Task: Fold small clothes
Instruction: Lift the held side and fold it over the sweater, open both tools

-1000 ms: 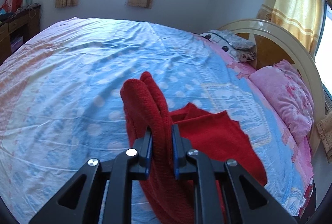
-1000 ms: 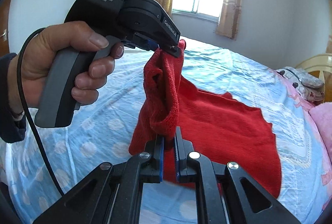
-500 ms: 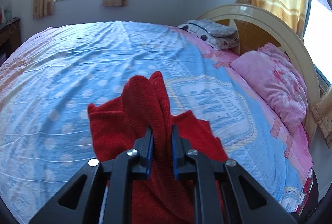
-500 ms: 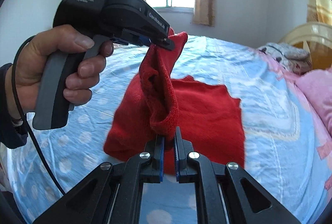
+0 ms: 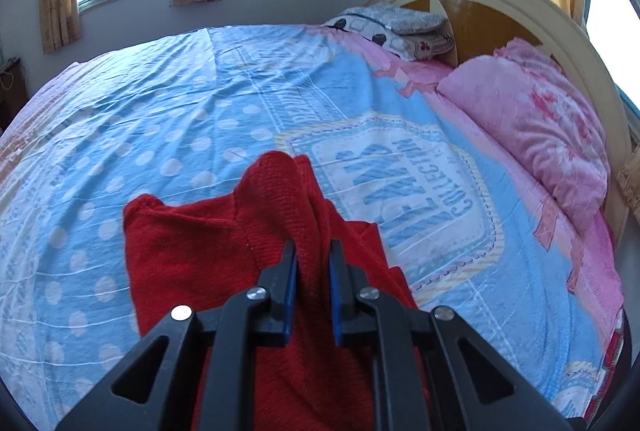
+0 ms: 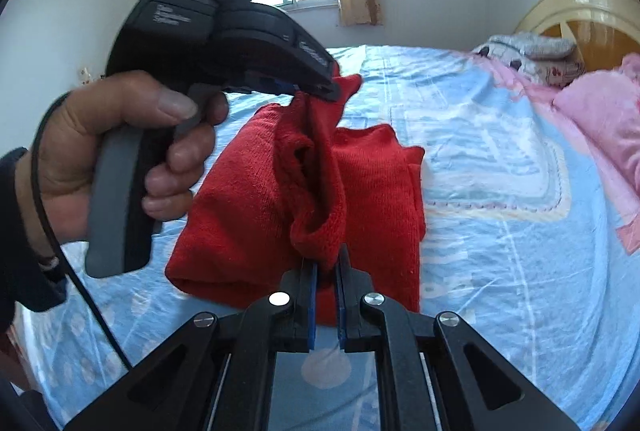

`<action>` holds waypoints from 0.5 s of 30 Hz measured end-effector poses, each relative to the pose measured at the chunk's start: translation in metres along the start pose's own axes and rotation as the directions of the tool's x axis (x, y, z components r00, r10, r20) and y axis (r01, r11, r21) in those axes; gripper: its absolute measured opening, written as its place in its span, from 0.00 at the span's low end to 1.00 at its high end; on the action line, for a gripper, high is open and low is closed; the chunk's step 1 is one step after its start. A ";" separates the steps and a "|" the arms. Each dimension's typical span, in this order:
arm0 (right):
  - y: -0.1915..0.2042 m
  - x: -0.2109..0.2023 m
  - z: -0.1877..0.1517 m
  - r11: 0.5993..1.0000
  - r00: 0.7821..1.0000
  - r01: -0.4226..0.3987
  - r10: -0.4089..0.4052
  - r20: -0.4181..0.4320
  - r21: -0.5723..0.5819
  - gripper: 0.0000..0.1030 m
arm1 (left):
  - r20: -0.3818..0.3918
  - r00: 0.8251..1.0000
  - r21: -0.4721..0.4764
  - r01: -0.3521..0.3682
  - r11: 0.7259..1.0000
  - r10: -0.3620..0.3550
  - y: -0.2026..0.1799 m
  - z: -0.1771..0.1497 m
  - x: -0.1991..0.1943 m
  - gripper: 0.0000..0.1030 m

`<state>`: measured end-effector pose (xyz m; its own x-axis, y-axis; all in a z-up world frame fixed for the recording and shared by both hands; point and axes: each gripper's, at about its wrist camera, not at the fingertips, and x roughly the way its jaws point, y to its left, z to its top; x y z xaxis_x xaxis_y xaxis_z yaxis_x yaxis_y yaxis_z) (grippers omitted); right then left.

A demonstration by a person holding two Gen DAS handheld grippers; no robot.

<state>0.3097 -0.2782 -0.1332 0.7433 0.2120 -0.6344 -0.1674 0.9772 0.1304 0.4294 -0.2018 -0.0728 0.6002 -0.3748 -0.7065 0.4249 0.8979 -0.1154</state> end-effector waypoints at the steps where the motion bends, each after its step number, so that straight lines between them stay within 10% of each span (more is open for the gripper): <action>1: -0.002 -0.001 -0.001 1.000 1.000 0.001 -0.001 -0.004 0.001 0.06 | -0.003 1.000 0.015 -0.008 1.000 0.008 -0.005 0.000 0.002 0.14; 15: -0.066 0.023 -0.018 0.923 0.969 -0.151 0.209 -0.131 0.355 0.06 | -0.064 0.995 0.107 -0.073 0.992 0.080 -0.047 -0.005 0.040 0.13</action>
<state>0.3261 -0.3379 -0.1699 0.6005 0.4086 -0.6873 -0.0372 0.8729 0.4865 0.4301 -0.2579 -0.0993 0.5879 -0.2867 -0.7564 0.4500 0.8930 0.0113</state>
